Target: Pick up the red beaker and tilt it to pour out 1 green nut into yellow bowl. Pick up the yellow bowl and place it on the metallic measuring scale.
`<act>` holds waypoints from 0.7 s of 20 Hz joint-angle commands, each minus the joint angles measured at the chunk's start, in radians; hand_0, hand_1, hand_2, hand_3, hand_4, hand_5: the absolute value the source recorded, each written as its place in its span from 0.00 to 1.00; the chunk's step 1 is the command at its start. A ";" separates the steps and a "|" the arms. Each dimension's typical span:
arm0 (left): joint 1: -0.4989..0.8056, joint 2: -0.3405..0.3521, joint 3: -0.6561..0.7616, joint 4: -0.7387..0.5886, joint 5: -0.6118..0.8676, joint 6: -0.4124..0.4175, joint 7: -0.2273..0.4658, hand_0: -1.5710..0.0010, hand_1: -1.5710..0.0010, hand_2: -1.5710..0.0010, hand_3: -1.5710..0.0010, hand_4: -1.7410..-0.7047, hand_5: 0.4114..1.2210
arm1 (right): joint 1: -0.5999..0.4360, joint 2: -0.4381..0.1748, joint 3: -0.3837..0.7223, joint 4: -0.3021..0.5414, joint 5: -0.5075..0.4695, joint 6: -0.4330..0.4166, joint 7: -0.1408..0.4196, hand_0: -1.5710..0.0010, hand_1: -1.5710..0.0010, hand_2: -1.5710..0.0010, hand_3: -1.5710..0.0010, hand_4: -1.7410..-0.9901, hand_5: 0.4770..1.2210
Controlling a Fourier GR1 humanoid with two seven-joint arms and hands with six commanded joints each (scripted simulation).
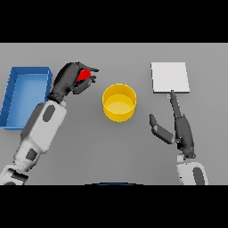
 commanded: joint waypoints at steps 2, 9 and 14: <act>-0.029 0.023 -0.061 -0.012 -0.067 -0.026 0.039 0.00 0.00 0.00 0.01 0.00 0.91 | 0.004 -0.001 0.007 -0.006 -0.002 0.012 -0.001 1.00 1.00 1.00 1.00 0.86 0.26; -0.236 0.085 -0.314 0.092 -0.329 -0.189 0.081 0.00 0.00 0.00 0.00 0.00 0.97 | 0.006 0.006 0.023 -0.011 0.019 0.008 0.000 1.00 1.00 1.00 1.00 0.90 0.28; -0.356 0.092 -0.465 0.164 -0.453 -0.327 0.071 0.00 0.00 0.00 0.00 0.12 0.99 | 0.010 0.009 0.012 -0.003 -0.014 0.024 0.003 1.00 1.00 1.00 1.00 0.91 0.27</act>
